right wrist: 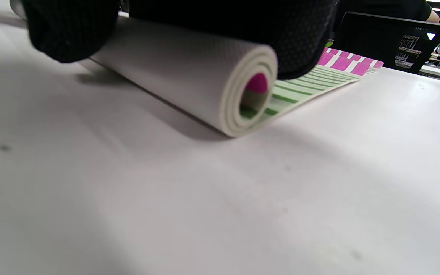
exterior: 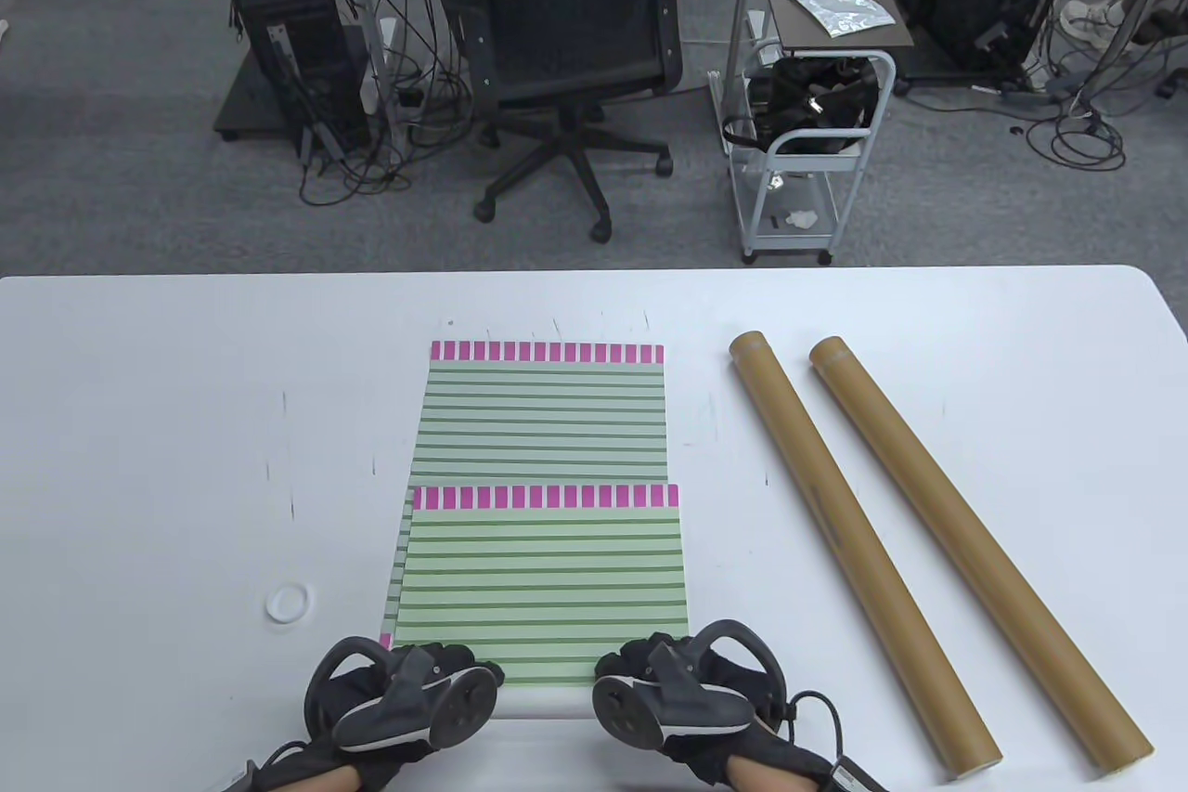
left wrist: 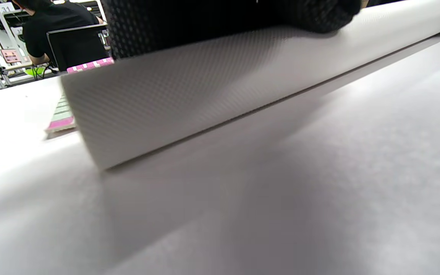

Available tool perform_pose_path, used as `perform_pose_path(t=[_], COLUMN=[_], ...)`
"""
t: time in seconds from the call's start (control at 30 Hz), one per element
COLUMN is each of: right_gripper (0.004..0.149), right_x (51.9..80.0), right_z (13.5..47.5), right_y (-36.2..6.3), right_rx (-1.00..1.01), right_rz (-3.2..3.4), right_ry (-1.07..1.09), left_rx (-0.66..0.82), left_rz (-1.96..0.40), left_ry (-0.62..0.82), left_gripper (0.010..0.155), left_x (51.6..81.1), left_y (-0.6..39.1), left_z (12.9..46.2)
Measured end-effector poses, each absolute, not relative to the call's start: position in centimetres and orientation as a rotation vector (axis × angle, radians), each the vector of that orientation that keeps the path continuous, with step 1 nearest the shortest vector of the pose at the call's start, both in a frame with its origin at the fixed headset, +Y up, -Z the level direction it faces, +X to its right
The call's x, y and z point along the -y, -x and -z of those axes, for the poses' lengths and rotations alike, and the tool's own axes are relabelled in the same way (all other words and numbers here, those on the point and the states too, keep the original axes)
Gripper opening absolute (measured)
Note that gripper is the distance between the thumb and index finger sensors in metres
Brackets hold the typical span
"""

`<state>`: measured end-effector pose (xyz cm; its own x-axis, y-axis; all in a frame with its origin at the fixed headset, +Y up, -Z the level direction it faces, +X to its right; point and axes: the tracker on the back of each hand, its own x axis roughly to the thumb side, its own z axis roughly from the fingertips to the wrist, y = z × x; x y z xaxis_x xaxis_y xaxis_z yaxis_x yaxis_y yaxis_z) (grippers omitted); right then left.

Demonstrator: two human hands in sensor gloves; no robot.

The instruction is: Roll up mouse pads and store in mailing tubes

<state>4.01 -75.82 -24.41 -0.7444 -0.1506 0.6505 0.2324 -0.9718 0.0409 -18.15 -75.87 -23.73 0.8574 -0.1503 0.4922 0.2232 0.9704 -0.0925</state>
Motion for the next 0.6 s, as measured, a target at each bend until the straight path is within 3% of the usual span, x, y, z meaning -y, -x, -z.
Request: perform_pose_path(t=[0.27, 0.33, 0.43, 0.6], right_gripper=[0.053, 0.052, 0.051, 0.053], right_x=[75.7, 75.6, 75.5, 75.3], right_z=[24.5, 24.7, 24.8, 24.8], right_y=[-3.5, -3.6, -3.8, -4.2], right_rx=[0.165, 0.187, 0.265, 0.236], right_rz=[2.747, 2.774, 2.81, 2.819], right_ry=[1.018, 1.018, 1.026, 1.016], left_rx=[0.54, 0.56, 0.58, 0.53], left_rz=[0.239, 0.267, 0.331, 0.245], left_ry=[0.085, 0.074, 0.017, 0.081], left_gripper=[0.046, 0.052, 0.049, 0.046], left_x=[75.8, 75.5, 75.6, 75.7], left_y=[17.9, 17.6, 17.0, 17.3], left_z=[22.9, 22.7, 22.0, 22.8])
